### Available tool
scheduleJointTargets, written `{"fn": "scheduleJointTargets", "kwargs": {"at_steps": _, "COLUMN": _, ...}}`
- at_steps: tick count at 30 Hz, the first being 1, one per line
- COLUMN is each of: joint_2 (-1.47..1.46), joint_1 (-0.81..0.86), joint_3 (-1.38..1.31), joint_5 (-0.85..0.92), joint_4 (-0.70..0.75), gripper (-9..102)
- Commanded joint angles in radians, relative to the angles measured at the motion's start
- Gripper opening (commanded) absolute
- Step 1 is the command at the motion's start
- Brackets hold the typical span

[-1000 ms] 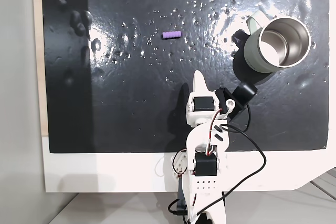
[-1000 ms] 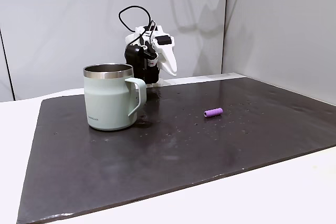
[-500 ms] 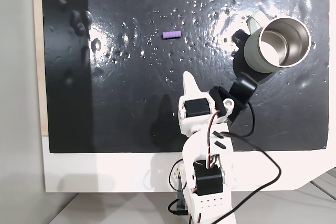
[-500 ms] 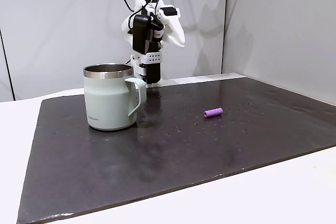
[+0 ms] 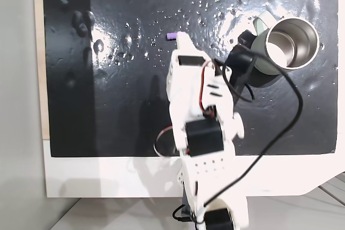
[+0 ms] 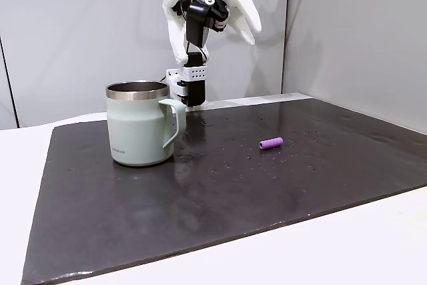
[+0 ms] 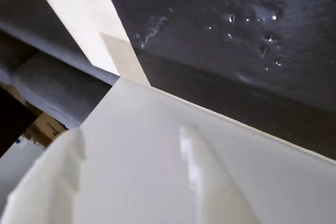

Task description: Grasp a pengrip and put it in the cup.

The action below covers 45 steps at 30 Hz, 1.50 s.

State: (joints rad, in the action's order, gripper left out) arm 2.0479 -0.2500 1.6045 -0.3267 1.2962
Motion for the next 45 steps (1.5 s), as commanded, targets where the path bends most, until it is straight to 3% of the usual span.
{"fn": "scheduleJointTargets", "kwargs": {"at_steps": 1, "joint_2": -0.155, "joint_1": -0.011, "joint_3": -0.209, "joint_5": -0.052, "joint_4": 0.078, "gripper": 21}}
{"fn": "scheduleJointTargets", "kwargs": {"at_steps": 11, "joint_2": -0.541, "joint_1": -0.026, "joint_3": -0.451, "joint_5": -0.043, "joint_4": 0.146, "gripper": 28}}
{"fn": "scheduleJointTargets", "kwargs": {"at_steps": 23, "joint_2": -0.953, "joint_1": -0.021, "joint_3": -0.716, "joint_5": -0.032, "joint_4": 0.233, "gripper": 30}}
{"fn": "scheduleJointTargets", "kwargs": {"at_steps": 31, "joint_2": -1.264, "joint_1": 0.006, "joint_3": -1.04, "joint_5": -0.021, "joint_4": 0.388, "gripper": 30}}
{"fn": "scheduleJointTargets", "kwargs": {"at_steps": 38, "joint_2": -1.381, "joint_1": 0.011, "joint_3": -1.08, "joint_5": -0.017, "joint_4": 0.388, "gripper": 30}}
{"fn": "scheduleJointTargets", "kwargs": {"at_steps": 42, "joint_2": -1.44, "joint_1": 0.008, "joint_3": -1.114, "joint_5": -0.014, "joint_4": 0.388, "gripper": 22}}
{"fn": "scheduleJointTargets", "kwargs": {"at_steps": 45, "joint_2": -1.471, "joint_1": 0.008, "joint_3": -1.127, "joint_5": -0.014, "joint_4": 0.39, "gripper": 9}}
